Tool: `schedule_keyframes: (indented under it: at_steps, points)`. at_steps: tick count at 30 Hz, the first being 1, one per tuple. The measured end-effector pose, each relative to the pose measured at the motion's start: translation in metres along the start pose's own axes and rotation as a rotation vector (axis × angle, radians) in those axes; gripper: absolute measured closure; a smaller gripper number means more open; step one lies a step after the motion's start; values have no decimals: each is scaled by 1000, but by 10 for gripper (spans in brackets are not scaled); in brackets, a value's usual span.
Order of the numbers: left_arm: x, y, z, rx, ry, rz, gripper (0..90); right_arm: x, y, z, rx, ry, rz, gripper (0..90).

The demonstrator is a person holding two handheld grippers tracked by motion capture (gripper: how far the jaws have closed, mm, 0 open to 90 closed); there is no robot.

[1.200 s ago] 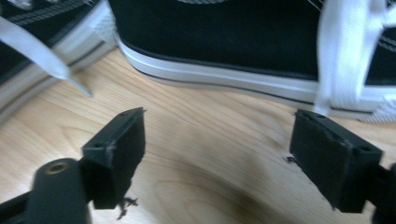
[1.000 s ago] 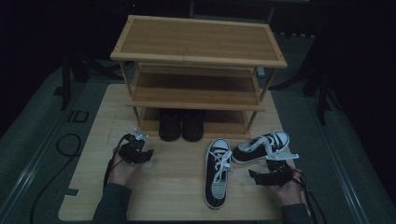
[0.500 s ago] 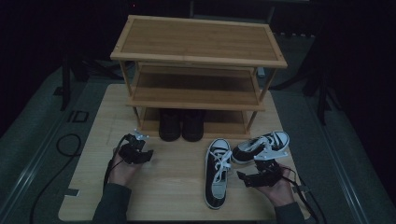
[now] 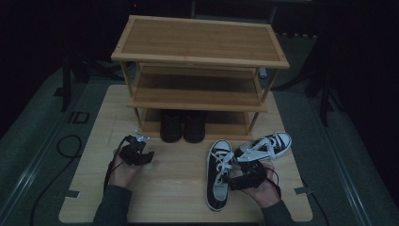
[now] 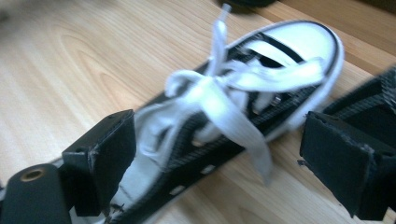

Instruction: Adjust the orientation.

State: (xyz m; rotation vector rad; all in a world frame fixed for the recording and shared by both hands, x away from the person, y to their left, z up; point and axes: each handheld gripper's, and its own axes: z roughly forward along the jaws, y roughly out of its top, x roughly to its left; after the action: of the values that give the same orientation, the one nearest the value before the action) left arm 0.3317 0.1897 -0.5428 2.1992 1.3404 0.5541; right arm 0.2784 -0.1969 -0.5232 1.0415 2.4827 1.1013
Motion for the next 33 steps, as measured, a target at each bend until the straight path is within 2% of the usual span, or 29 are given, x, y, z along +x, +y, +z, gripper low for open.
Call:
schedule_keyframes:
  at_steps: [2,5,10,12,15,16,17,20,23,27,31,33]
  points:
    - [0,0,0,1,1,1,529,5,2,1,9,5,-15,107]
    - [0,0,0,2,1,2,530,9,3,9,75,-52,-51,108]
    - [1,-1,1,4,-1,0,530,6,-1,20,150,-87,-34,200]
    - [1,-1,1,8,0,3,530,3,-1,22,162,-51,1,269]
    - [1,-1,1,7,0,2,530,1,1,24,182,-10,29,426]
    - [1,-1,1,5,-1,1,530,2,2,24,192,-38,19,515]
    - [1,-1,1,4,-1,-1,530,1,2,23,201,-45,19,563]
    - [1,-1,2,10,-1,0,530,-3,1,17,207,-57,14,725]
    - [0,-1,3,13,-1,3,530,-10,-2,13,203,-56,-6,834]
    - [0,-1,4,17,0,5,530,-14,-3,13,185,-40,-41,856]
    - [0,-1,5,21,-1,7,530,-15,-3,14,161,-44,-46,861]
    - [0,-2,5,20,-1,7,530,-15,-4,16,146,-28,-43,862]
